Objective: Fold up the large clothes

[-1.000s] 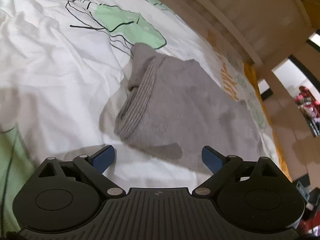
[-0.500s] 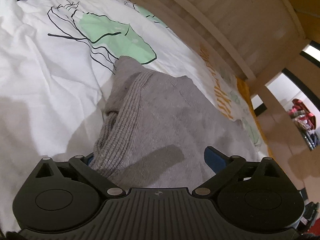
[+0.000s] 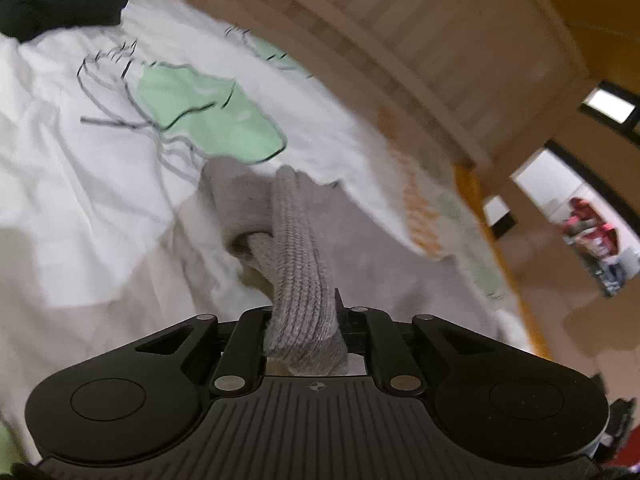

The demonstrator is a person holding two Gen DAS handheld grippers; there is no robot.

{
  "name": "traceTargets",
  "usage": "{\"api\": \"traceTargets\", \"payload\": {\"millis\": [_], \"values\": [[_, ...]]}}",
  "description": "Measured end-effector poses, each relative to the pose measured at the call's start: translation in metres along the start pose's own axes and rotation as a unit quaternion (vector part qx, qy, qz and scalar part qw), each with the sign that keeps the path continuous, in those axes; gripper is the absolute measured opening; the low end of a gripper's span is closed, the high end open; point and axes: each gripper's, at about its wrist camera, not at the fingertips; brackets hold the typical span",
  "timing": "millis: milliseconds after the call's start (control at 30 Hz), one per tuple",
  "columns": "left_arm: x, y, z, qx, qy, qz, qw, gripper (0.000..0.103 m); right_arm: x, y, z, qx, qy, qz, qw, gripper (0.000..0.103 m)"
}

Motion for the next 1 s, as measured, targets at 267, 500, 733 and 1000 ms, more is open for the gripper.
{"api": "traceTargets", "payload": {"millis": [267, 500, 733, 1000], "values": [[-0.008, 0.018, -0.064, -0.007, -0.025, -0.007, 0.9996, 0.009, -0.017, -0.004, -0.065, 0.005, -0.01, 0.013, 1.0, 0.014], [-0.046, 0.012, -0.087, 0.074, -0.117, 0.017, 0.9903, 0.017, -0.062, 0.005, -0.1, -0.034, -0.108, -0.009, 0.993, 0.016], [-0.042, 0.019, -0.109, 0.142, -0.048, 0.041, 0.9879, 0.025, -0.069, 0.014, -0.1, -0.079, -0.142, -0.011, 0.987, 0.054], [-0.041, 0.082, -0.107, 0.096, -0.018, 0.148, 0.9842, 0.068, -0.062, -0.021, -0.141, -0.069, -0.063, -0.107, 0.99, 0.078]]}}
Point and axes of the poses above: each gripper's, at about its wrist camera, not at the fingertips, and z roughly the way its jaws point, y to its right, x to its top, and after that the axes turned 13 degrees about -x, right-handed
